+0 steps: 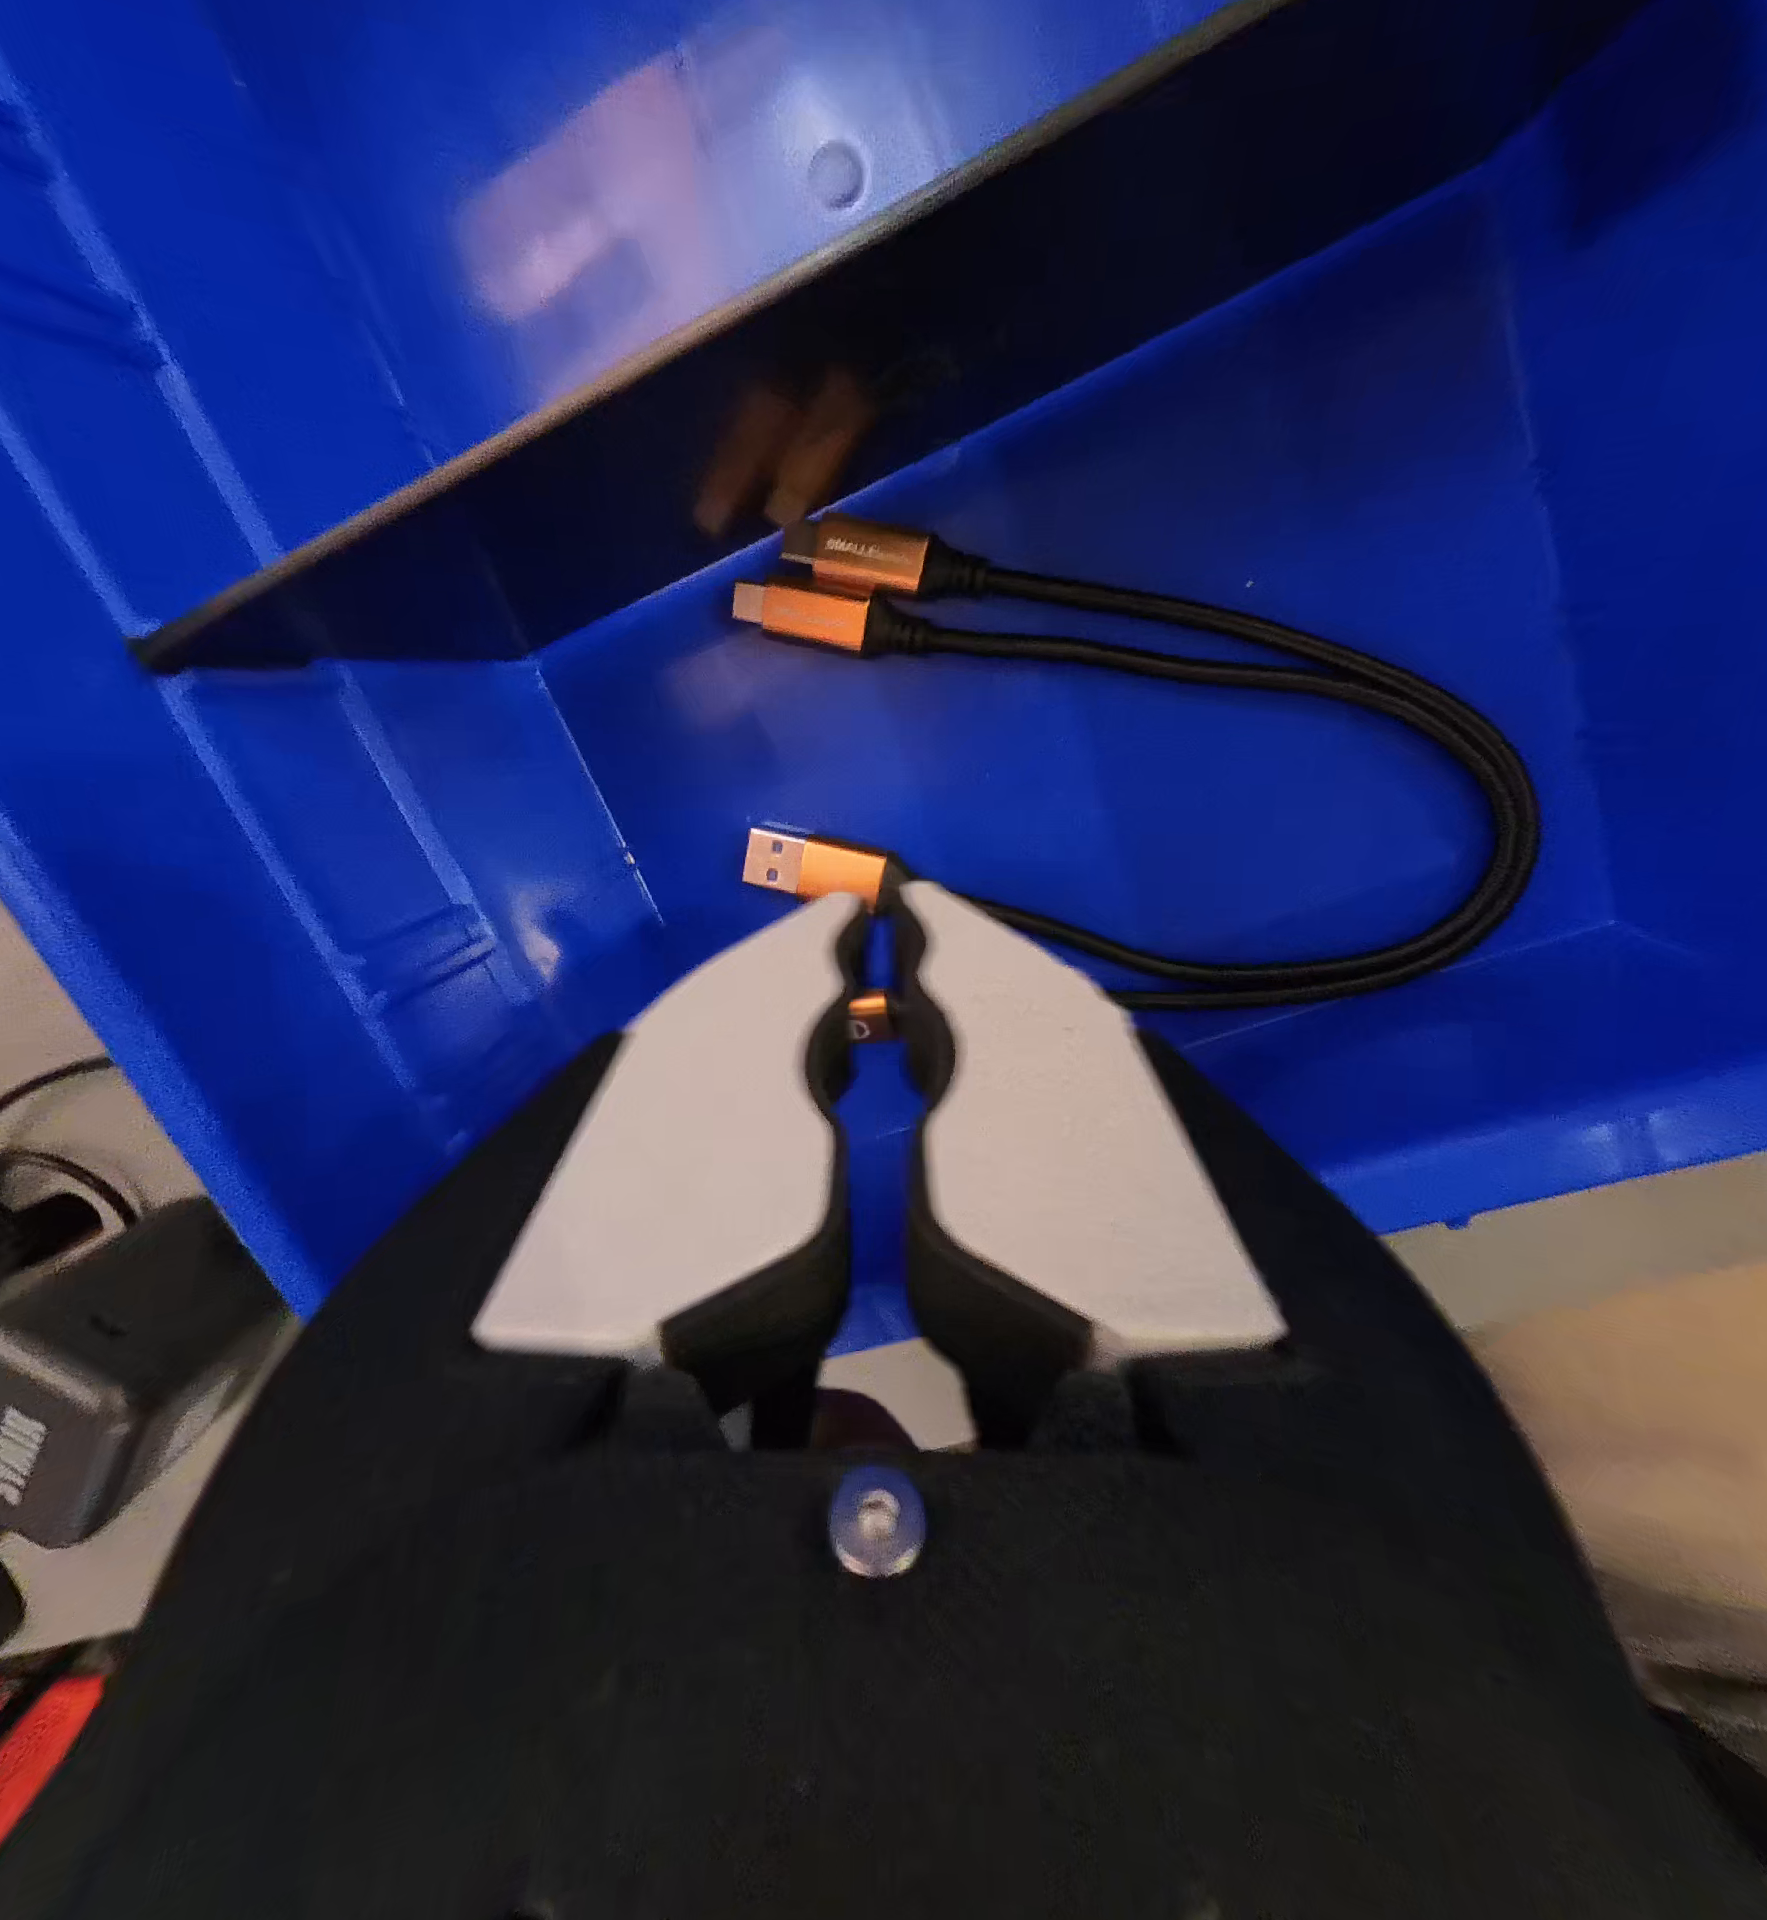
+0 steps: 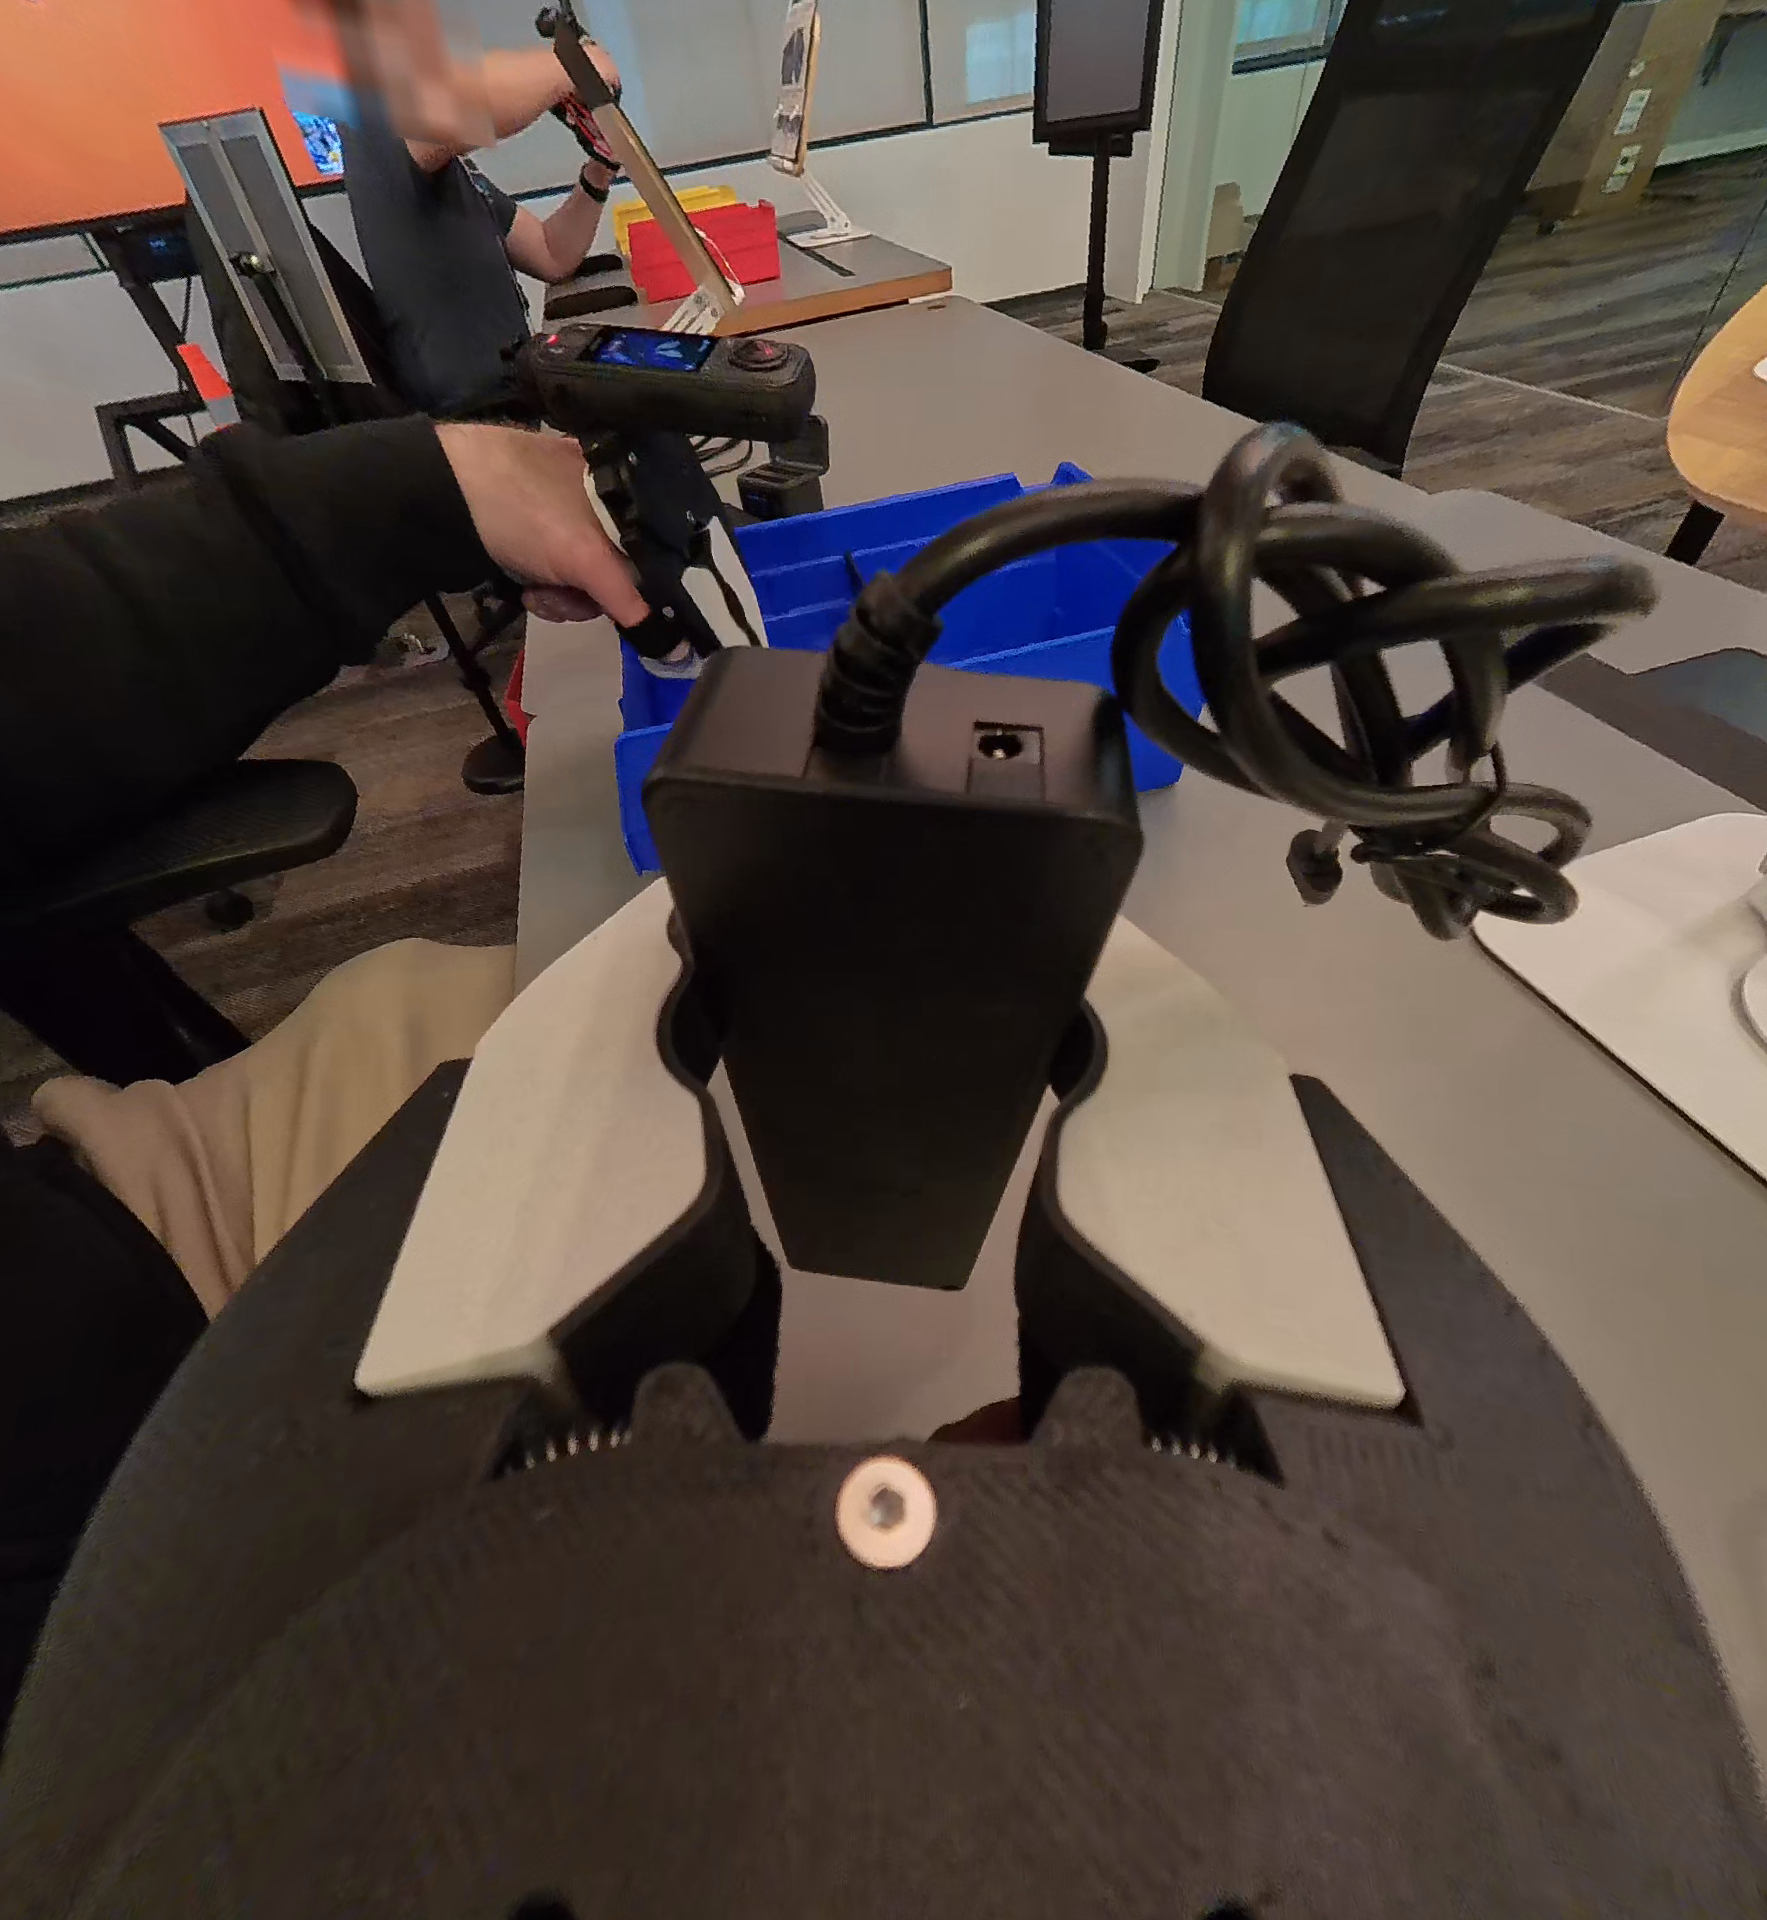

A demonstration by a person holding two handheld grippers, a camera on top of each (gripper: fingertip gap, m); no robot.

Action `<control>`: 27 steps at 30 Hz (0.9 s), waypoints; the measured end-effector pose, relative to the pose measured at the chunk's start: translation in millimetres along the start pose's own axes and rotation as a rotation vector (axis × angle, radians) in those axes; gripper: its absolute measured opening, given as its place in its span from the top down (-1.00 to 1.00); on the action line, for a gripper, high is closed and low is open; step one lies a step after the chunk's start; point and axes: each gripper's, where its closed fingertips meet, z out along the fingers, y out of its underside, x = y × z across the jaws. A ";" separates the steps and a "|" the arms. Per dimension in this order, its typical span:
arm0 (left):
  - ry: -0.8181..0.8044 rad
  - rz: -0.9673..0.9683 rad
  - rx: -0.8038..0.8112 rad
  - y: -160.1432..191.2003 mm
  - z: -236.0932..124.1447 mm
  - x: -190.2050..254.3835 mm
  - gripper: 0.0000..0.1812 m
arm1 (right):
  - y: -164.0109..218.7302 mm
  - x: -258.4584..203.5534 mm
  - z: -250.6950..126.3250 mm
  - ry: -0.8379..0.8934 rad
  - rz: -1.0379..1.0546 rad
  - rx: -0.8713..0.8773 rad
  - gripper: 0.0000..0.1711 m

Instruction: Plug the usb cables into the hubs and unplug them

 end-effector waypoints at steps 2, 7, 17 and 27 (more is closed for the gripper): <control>0.009 -0.024 -0.072 9.6 7.7 3.3 0.57 | 1.8 0.2 1.4 -0.002 0.009 -0.004 0.27; -0.009 -0.051 -0.151 12.6 25.8 1.5 0.59 | 1.5 -0.4 1.7 0.006 -0.001 -0.009 0.27; -0.013 -0.053 -0.107 9.5 26.9 -1.8 0.67 | 0.8 0.8 -0.3 0.013 -0.001 -0.009 0.27; -0.010 0.062 0.086 -18.8 15.3 6.0 0.90 | 4.4 7.1 -0.4 0.025 0.011 -0.013 0.27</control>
